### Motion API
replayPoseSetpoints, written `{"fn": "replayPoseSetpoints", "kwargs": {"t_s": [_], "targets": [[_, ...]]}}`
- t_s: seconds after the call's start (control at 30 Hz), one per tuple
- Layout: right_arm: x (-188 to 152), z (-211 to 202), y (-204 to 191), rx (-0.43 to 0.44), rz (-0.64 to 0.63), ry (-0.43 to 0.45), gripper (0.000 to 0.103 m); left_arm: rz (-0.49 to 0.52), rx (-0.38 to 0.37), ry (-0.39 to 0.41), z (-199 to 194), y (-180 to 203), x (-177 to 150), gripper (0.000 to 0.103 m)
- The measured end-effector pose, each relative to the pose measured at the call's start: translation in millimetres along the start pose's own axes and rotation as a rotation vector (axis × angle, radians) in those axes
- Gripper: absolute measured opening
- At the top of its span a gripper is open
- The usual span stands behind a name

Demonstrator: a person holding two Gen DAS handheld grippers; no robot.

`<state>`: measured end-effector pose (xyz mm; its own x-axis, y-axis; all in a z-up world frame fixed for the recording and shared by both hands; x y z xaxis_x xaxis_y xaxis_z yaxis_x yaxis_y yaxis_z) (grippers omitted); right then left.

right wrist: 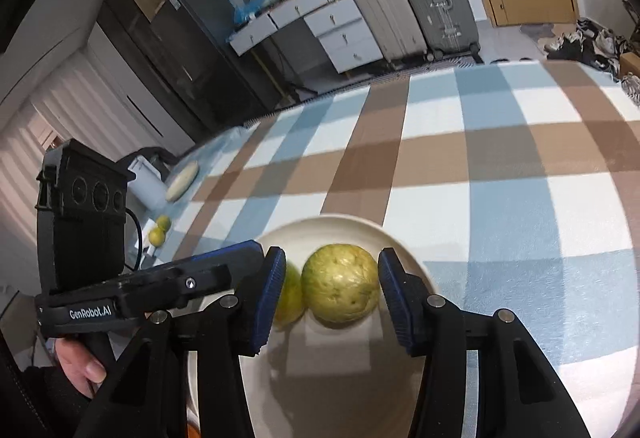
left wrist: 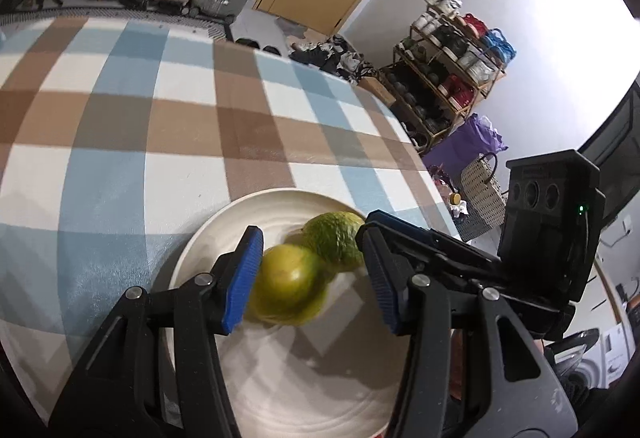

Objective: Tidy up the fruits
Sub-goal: 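Carry both citrus onto the cream plate and open both tools, then lift both tools away from the plate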

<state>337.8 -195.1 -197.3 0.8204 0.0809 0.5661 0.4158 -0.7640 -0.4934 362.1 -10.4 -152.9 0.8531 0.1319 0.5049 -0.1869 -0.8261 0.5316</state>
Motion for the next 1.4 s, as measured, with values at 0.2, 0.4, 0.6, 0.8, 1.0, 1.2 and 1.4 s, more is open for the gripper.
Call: {"fn": "replayPoseSetpoints", "kwargs": {"t_s": [0.2,0.4,0.6,0.8,1.0,1.2,1.4], "targets": [[1,-30,-10,-0.027,-0.021,0.056,0.068,0.02,0.035,0.067,-35,15,-2,0.072],[-17,-70,-27,-0.069,-0.062,0.154,0.087,0.077,0.11,0.15,-75,29,-19,0.082],[-50,-98,-41,-0.092,-0.077,0.194,0.087,0.111,0.213,0.236,-118,36,-45,0.082],[-78,-122,-56,-0.111,-0.079,0.23,0.095,0.109,0.244,0.265,-152,44,-74,0.086],[-98,-133,-63,-0.126,-0.055,0.25,0.1,0.121,0.271,0.289,-177,58,-106,0.094],[-116,-145,-78,-0.148,-0.089,0.267,0.102,0.142,0.32,0.337,-201,70,-133,0.102],[-128,-150,-88,-0.178,-0.118,0.243,0.102,0.105,0.315,0.32,-211,68,-159,0.102]]}}
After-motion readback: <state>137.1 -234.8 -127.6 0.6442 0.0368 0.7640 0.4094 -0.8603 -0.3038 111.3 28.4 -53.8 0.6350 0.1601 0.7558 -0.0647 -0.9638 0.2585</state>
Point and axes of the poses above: each gripper's, at about its wrist camera, not at the fingertips, and z roughly the way its jaws point, y to its right, x to its top, the point moved 8 cm from there along z, roughly the way its jaws point, and after that the axes turned 4 degrees about -y, right-handed, at the moved point
